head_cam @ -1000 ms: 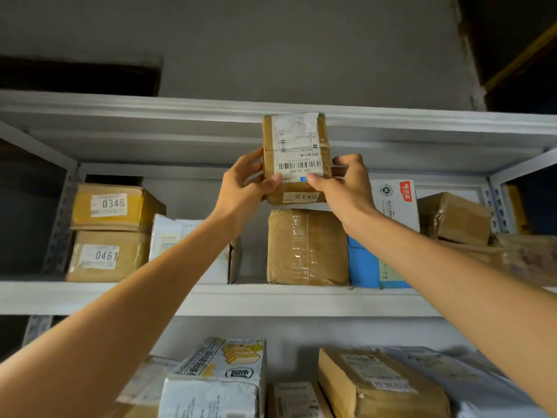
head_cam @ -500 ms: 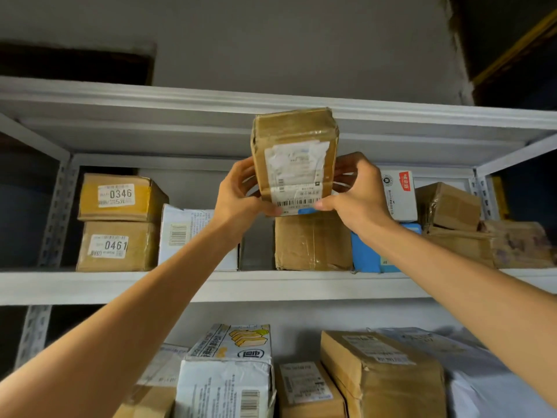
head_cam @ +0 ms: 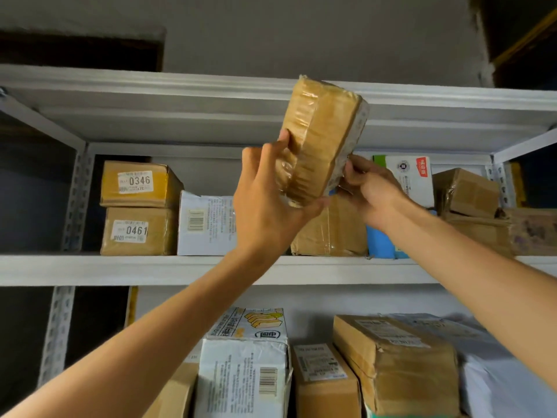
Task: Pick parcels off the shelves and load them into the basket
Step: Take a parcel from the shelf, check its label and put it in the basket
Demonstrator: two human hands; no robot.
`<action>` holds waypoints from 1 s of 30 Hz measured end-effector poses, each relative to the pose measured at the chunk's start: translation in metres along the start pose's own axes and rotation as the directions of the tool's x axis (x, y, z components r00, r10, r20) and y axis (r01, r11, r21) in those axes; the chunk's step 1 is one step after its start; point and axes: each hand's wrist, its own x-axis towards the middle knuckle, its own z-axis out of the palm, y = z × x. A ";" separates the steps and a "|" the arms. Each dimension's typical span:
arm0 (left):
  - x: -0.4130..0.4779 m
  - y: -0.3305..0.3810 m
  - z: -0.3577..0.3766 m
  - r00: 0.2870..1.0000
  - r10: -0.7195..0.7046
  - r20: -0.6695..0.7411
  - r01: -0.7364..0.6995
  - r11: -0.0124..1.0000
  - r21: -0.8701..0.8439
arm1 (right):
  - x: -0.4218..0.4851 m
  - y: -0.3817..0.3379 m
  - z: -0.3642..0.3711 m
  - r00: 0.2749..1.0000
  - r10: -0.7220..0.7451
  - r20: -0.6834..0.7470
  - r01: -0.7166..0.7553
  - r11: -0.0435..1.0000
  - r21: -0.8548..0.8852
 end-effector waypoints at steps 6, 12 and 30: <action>0.020 -0.025 -0.011 0.935 -0.344 0.088 0.341 0.800 -0.494 | -0.018 -0.017 0.011 0.975 -0.223 0.018 0.222 0.957 -0.187; 0.053 -0.025 -0.028 0.683 -0.623 0.382 0.704 0.422 -0.571 | -0.024 -0.024 0.027 0.681 -0.595 0.426 0.702 0.366 -0.610; 0.065 -0.081 -0.093 0.874 -0.469 0.124 0.472 0.882 0.006 | 0.013 0.020 0.116 0.940 -0.286 0.185 0.334 0.671 -0.661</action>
